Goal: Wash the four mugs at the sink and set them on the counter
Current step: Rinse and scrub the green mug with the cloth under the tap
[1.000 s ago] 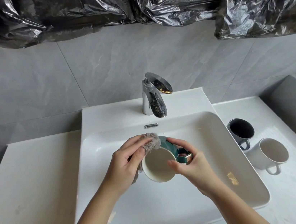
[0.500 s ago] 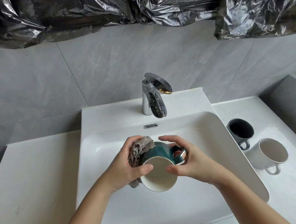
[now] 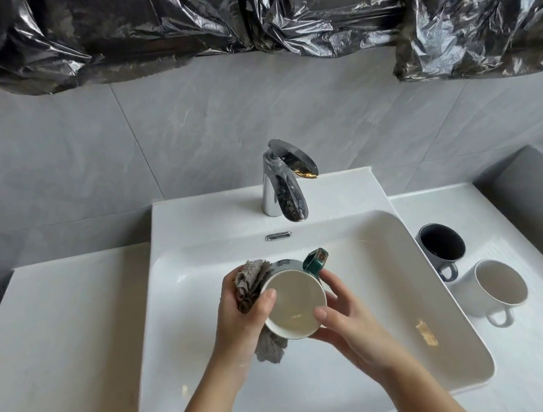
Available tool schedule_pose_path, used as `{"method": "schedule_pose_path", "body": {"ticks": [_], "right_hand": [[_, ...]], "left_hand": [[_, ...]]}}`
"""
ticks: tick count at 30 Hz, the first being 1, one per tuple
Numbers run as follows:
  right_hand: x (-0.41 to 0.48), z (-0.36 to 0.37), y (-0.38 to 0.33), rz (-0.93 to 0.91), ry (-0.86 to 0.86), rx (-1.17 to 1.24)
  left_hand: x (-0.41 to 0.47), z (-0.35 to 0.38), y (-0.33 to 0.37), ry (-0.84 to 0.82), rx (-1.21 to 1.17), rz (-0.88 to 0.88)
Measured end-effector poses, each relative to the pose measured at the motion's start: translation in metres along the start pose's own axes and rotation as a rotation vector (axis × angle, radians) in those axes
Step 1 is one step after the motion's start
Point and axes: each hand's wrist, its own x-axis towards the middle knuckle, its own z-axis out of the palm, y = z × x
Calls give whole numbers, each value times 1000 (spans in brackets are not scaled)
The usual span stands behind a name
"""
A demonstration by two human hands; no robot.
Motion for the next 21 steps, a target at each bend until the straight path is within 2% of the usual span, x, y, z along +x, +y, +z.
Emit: {"method": "schedule_pose_path", "body": {"ticks": [3,8,13,17,21], "right_hand": [[-1,1,1,-45,40,70],[2,-7,-3,-91,110,-50],[-3,-10,-12,-110,70,-124],[-2,-12,-20,-118,76,-157],[-3,-11,-24,-113,19,-198]], "left_hand": [[-3,5,1,-3,54,68],[-5,7,20,-19,136,198],[8,0,38,-152,267,188],[8,-3,47,-267,325,269],[18,-4,54,-301,387,244]]}}
